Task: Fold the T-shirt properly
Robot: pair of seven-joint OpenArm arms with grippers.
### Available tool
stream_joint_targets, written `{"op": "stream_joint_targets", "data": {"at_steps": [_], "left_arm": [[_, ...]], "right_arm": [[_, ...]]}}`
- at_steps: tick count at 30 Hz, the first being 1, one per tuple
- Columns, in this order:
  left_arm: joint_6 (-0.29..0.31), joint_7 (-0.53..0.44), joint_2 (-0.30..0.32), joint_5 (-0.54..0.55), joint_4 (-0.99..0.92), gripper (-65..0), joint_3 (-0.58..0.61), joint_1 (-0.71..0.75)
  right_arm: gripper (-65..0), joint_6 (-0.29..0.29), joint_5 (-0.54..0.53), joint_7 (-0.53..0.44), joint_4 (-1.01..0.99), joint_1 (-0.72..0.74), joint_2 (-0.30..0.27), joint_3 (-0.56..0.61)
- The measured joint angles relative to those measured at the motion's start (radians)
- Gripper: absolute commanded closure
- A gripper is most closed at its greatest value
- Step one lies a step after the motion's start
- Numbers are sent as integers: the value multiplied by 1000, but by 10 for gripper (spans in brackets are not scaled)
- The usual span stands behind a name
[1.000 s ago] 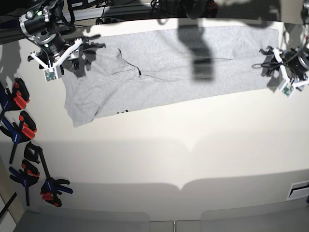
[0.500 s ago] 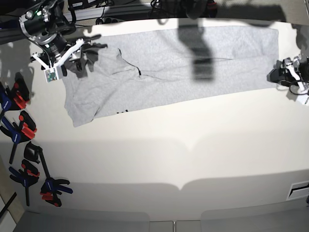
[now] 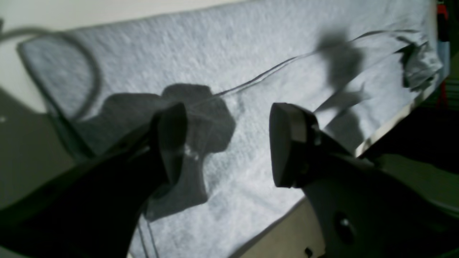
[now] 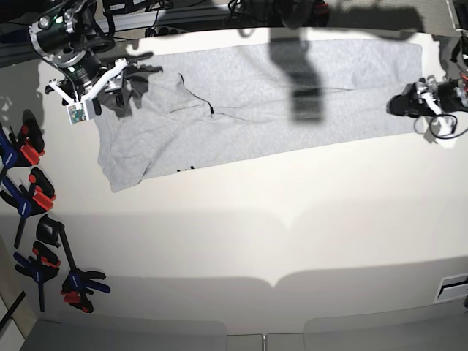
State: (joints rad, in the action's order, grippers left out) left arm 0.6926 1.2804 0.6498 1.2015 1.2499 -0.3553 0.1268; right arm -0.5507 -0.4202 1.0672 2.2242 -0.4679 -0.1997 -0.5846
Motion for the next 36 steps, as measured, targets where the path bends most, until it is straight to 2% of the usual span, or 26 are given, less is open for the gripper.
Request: {"op": "stream_joint_targets", "data": {"at_steps": [4,8,10,13,17,19,22,27,30,33,36], "left_arm": [[0,0,14,-16,0,-336,0,0],[0,32,52,14,10,-258,0,0],[0,20,68,24,23,-258,0,0],[0,-71,76,25,27,-271,0,0],[0,-76,47,17,27,-287,0,0],[0,-81,22,-60,27,-287,0,-1],[0,-138,-11,-197,27,-286,0,3],[0,-155,-9,-219,27,-277,0,2],[0,-84,-5,-154,27,-225,0,2],[0,11,-5,-79,27,-132,0,2],[0,37,-5,-45,27,-61,0,3]], "right_arm": [[-291,0,0,0,0,0,0,0],[-291,0,0,0,0,0,0,0],[-291,0,0,0,0,0,0,0],[-291,0,0,0,0,0,0,0],[-291,0,0,0,0,0,0,0],[-291,0,0,0,0,0,0,0],[-291,0,0,0,0,0,0,0],[-291,0,0,0,0,0,0,0],[-291,0,0,0,0,0,0,0],[-291,0,0,0,0,0,0,0],[-291,0,0,0,0,0,0,0]]}}
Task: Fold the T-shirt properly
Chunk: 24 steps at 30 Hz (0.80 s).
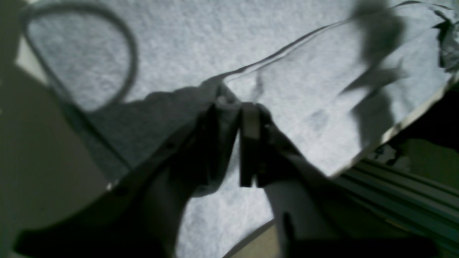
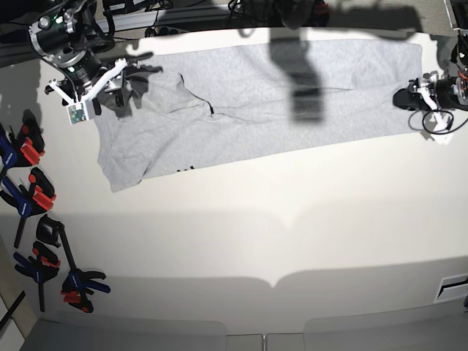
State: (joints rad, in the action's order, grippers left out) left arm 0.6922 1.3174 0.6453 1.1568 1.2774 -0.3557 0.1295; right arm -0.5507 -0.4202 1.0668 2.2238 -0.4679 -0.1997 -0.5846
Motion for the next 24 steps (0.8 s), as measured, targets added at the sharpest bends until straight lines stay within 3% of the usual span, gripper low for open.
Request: {"op": "stream_joint_targets", "data": {"at_steps": [2,5,9,13,24], "left_arm": [[0,0,0,-1,0,-9,0,-1],[0,0,0,21,0,0,0,0],[0,86,0,152,1,0,0,-3],[0,73,1,313,3,0,0,7],[0,73,134,306,9,0,0,215]], "right_arm": [[-291,0,0,0,0,0,0,0],[-291,0,0,0,0,0,0,0],[-291,0,0,0,0,0,0,0],[-291,0,0,0,0,0,0,0],[-291,0,0,-3,0,26,0,0]]}}
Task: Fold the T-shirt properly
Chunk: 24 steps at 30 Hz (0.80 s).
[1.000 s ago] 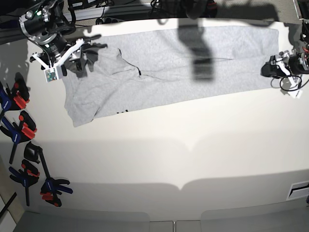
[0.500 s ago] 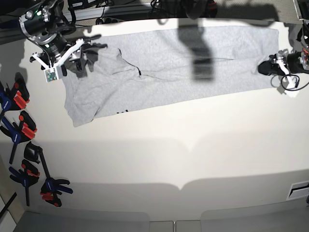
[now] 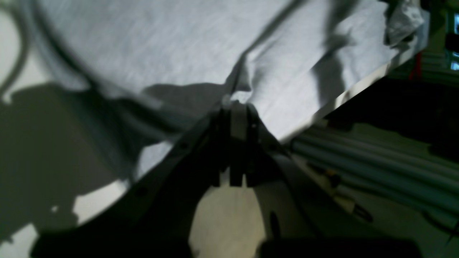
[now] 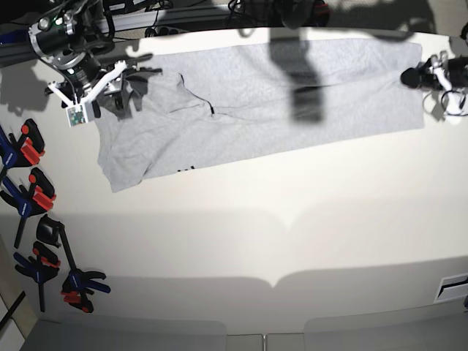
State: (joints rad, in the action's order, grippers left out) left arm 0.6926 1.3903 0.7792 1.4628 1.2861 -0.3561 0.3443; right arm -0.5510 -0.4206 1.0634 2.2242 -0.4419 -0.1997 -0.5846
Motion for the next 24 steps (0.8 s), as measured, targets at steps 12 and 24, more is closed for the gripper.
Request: {"op": "stream_joint_targets", "data": {"at_steps": [12,24], "left_arm": [[0,5,3,0,0,0,1,40],[0,4,3,0,0,0,1,40]], "right_arm": [[-290,1,-240,-6,-26,166,0,17],[-290,5,-26,-132,-564,372,0,328]]}}
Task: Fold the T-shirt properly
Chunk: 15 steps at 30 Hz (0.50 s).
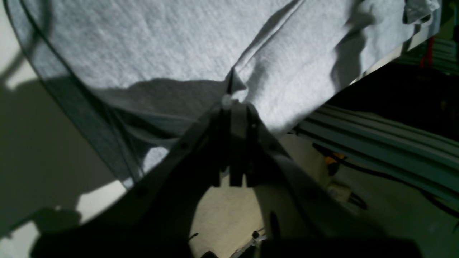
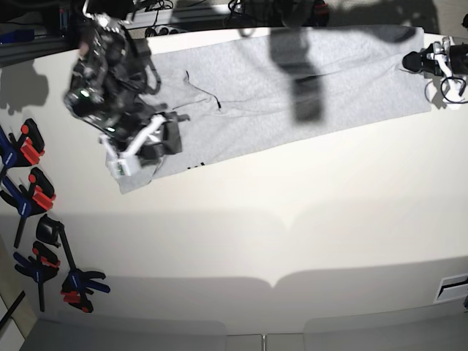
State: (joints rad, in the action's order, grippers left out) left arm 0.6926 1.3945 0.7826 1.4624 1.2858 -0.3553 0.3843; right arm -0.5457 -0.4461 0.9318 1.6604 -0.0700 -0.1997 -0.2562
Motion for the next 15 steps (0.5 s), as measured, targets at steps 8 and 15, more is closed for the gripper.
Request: {"op": "stream_joint_targets", "data": {"at_steps": [8,15], "left_arm": [[0,0,0,0,0,0,0,0],[0,-3,0,1,0,0,0,0]], "right_arm": [[-290,165,170,-193,-308,119,1,110],[-290,175,186,-207,-411,178,3,62]]}}
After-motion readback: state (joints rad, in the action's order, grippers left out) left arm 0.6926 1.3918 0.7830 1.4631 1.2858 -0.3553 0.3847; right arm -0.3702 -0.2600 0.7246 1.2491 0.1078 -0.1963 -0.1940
